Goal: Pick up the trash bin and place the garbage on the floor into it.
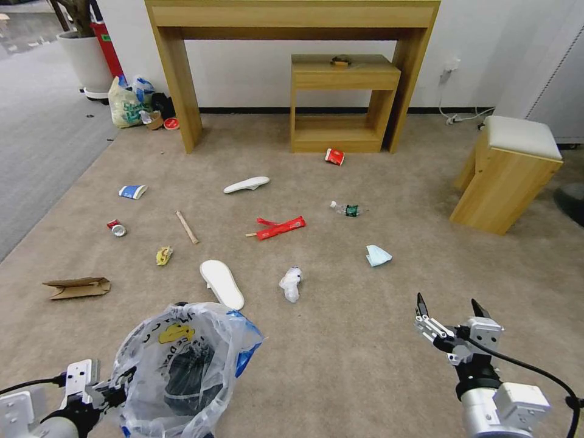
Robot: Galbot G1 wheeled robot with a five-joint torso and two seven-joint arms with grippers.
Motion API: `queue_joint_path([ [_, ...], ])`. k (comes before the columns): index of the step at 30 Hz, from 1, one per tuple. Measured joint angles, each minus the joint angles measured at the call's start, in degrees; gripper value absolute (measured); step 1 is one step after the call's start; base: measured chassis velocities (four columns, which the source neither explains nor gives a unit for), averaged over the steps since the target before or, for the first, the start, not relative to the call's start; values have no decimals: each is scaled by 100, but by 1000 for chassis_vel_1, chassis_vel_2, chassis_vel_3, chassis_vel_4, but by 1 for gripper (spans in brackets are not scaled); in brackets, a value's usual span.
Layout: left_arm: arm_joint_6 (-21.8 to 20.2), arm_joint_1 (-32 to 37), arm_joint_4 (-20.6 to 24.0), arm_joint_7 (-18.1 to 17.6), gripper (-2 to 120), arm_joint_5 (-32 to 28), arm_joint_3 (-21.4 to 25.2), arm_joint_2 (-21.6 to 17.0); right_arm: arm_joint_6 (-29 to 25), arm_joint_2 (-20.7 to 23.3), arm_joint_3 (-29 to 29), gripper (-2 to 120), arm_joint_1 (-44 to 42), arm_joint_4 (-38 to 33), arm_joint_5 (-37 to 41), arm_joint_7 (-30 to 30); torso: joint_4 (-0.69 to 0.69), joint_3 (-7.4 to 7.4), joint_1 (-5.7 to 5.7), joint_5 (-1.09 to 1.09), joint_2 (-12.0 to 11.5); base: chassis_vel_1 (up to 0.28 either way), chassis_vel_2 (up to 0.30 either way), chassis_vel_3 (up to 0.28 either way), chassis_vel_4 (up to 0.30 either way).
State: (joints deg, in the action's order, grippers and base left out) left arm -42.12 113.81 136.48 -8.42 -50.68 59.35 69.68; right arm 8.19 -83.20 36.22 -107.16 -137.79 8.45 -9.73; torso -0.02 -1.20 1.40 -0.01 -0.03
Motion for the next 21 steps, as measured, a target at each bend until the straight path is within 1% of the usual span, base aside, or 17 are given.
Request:
queue_joint_path([
  [21,-2,-2,25,217,0,131,-41,39,-150,6,8,100,-29,33,-4,23,0,0,0,0,0,0,0,0,0],
])
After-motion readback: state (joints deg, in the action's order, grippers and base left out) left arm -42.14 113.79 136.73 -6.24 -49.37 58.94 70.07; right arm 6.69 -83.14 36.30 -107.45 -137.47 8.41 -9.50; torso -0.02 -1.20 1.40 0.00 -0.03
